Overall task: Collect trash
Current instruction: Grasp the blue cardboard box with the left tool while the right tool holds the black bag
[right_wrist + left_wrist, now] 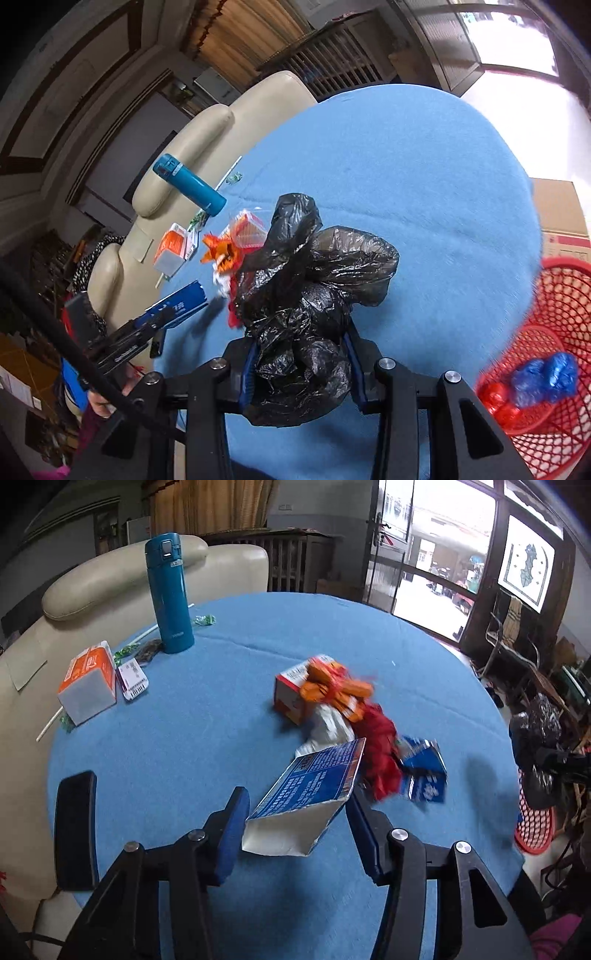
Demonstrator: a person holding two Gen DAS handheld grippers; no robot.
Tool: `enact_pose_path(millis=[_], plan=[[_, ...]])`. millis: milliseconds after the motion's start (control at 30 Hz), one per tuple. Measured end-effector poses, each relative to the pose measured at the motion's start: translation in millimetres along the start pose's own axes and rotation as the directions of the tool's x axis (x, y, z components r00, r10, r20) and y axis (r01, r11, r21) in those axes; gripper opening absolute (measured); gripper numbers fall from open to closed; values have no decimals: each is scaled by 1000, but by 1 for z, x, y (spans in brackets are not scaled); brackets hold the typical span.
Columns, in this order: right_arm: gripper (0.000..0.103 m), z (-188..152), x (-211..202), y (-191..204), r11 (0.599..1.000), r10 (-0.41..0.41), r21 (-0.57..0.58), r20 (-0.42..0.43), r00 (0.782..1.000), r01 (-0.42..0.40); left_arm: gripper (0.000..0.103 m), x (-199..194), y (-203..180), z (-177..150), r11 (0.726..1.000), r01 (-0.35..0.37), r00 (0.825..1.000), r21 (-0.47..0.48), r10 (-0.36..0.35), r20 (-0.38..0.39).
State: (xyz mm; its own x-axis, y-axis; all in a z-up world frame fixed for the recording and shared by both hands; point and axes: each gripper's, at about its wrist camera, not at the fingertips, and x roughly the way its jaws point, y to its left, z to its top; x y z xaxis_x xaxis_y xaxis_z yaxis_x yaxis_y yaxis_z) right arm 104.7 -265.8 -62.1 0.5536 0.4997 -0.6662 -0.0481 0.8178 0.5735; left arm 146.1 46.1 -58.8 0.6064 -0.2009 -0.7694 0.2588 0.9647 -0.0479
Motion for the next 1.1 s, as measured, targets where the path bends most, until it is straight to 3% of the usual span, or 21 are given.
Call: enact_pose_path(millis=[300, 367, 500, 733, 900, 1100], plan=[[42, -32, -8, -12, 1000, -6, 13, -24, 1000, 6, 65, -1, -35, -41, 999, 29, 997, 41, -26, -70], [42, -35, -9, -11, 1000, -5, 6, -24, 1000, 5, 74, 0, -38, -43, 998, 26, 997, 52, -22, -77], [42, -36, -9, -8, 1000, 2, -3, -21, 1000, -2, 76, 6, -40, -34, 999, 28, 995, 46, -23, -95], [42, -38, -12, -8, 1000, -9, -25, -9, 1000, 9, 76, 19, -48, -34, 999, -22, 993, 46, 27, -113], [42, -41, -17, -4, 998, -18, -55, 7, 1000, 18, 61, 19, -49, -28, 999, -17, 995, 30, 19, -94], [42, -43, -22, -2, 997, -19, -69, 18, 1000, 20, 65, 19, -53, -29, 999, -38, 993, 38, 41, -106]])
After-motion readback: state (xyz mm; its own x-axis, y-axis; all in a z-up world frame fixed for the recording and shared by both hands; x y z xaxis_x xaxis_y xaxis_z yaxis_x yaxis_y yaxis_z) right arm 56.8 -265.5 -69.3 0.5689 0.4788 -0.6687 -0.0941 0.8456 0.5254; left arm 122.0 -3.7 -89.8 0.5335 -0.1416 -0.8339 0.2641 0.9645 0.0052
